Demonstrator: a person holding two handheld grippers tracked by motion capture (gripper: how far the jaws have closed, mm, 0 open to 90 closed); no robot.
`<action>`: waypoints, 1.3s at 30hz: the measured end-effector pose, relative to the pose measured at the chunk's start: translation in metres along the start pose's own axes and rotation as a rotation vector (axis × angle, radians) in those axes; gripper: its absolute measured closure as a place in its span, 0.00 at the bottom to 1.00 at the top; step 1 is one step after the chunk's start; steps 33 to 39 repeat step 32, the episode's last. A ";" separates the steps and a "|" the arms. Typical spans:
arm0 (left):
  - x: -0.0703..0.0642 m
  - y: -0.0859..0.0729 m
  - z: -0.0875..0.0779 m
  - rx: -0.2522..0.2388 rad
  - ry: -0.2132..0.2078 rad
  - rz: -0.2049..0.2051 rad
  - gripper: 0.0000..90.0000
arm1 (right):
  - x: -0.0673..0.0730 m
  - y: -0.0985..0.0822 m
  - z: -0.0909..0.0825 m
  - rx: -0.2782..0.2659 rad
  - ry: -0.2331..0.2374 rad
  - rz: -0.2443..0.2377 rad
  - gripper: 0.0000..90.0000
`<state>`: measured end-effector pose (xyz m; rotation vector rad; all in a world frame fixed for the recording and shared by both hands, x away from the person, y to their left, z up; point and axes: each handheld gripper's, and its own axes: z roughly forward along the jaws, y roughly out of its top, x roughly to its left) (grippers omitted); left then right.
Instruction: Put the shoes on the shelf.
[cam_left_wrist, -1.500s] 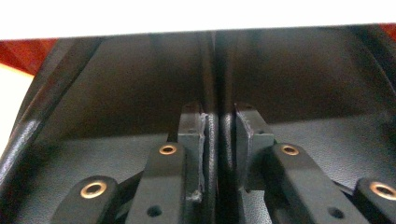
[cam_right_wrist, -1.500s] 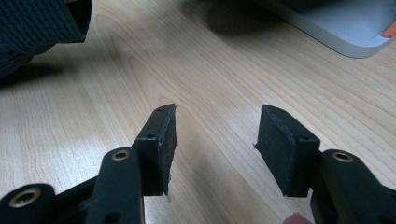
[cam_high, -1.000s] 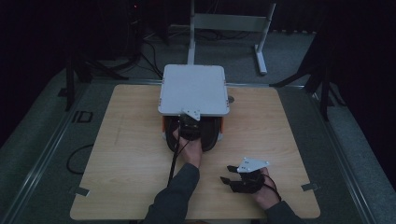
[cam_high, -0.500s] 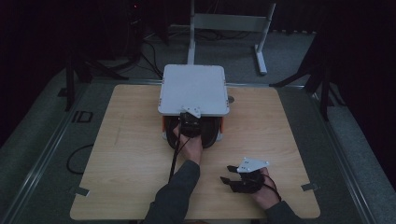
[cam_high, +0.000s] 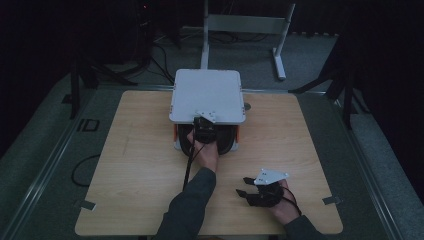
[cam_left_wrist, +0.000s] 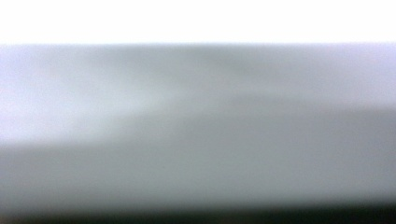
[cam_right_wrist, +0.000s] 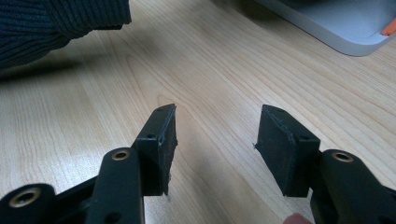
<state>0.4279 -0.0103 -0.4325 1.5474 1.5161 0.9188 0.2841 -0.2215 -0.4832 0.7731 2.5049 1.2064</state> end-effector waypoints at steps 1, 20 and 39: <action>0.000 0.000 0.000 0.000 0.001 0.001 0.82 | 0.000 0.000 0.000 0.000 0.000 0.001 0.52; 0.007 -0.003 0.002 0.018 -0.029 0.039 0.55 | -0.001 -0.001 -0.002 -0.005 -0.002 0.003 0.52; 0.046 -0.016 -0.062 -0.026 -0.172 0.103 0.44 | -0.001 0.000 -0.002 -0.008 -0.006 0.006 0.52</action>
